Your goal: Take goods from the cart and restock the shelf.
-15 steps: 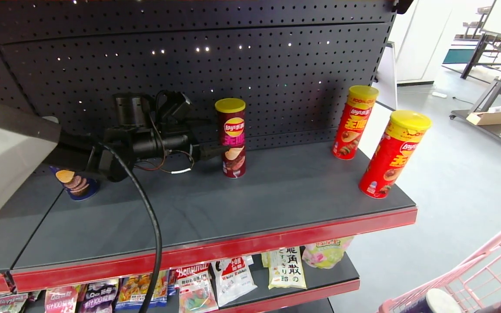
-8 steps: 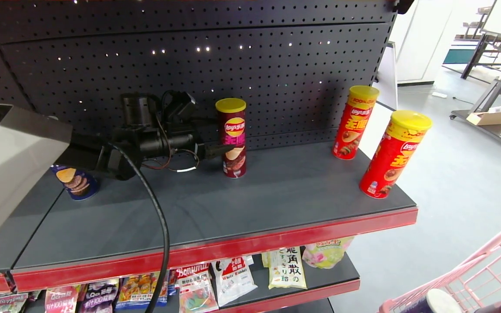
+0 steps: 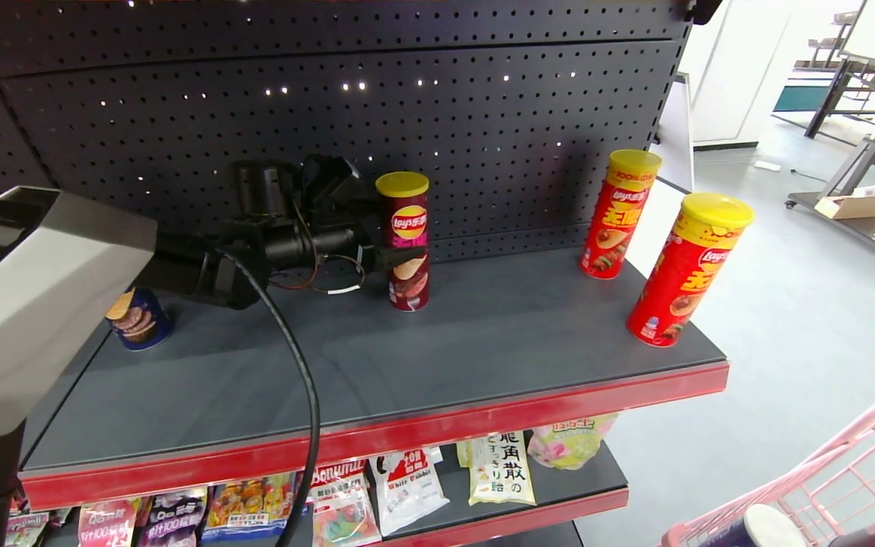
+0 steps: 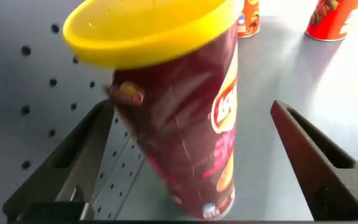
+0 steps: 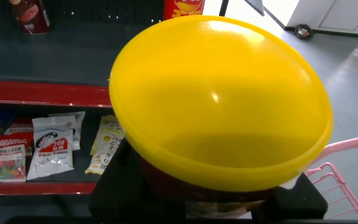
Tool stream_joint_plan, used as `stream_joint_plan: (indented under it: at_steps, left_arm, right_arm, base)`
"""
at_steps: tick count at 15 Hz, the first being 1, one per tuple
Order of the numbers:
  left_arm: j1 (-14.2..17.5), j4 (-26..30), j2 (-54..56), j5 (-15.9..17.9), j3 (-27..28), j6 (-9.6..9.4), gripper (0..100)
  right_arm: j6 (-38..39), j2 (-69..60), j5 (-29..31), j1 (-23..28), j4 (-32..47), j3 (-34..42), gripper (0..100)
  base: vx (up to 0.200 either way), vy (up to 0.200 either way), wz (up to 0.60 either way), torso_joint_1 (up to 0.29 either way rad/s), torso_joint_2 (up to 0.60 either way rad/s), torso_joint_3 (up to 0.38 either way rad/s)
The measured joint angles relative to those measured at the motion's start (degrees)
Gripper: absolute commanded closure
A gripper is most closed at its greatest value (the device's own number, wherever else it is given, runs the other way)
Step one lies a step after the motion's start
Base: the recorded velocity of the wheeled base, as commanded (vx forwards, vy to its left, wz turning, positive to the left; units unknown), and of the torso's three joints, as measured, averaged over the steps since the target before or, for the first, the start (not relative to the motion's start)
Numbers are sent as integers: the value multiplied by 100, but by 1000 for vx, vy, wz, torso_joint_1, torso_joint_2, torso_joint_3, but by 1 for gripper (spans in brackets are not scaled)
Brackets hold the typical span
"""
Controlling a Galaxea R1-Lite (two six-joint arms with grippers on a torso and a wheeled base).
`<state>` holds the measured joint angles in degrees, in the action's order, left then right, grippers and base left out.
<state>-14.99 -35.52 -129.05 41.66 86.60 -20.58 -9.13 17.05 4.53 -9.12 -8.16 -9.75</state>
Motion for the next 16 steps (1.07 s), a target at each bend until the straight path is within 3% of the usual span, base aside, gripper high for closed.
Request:
stream_joint_plan:
  at_steps: [10, 13, 16]
  left_arm:
    - [-88, 20, -301, -96, 308, 17, 0]
    - [-134, -9, -384, -238, 463, 251, 0]
    - [-167, -20, -428, -241, 560, 271, 0]
  right_arm:
    - [-6, -2, 0, 0, 1, 0, 100]
    - [-15, -2, 0, 0, 0, 11, 100]
    - [-17, -2, 2, 2, 1, 11, 100]
  base:
    - [0, 0, 0, 0, 0, 0]
    - [0, 0, 0, 0, 0, 0]
    - [0, 0, 0, 0, 0, 0]
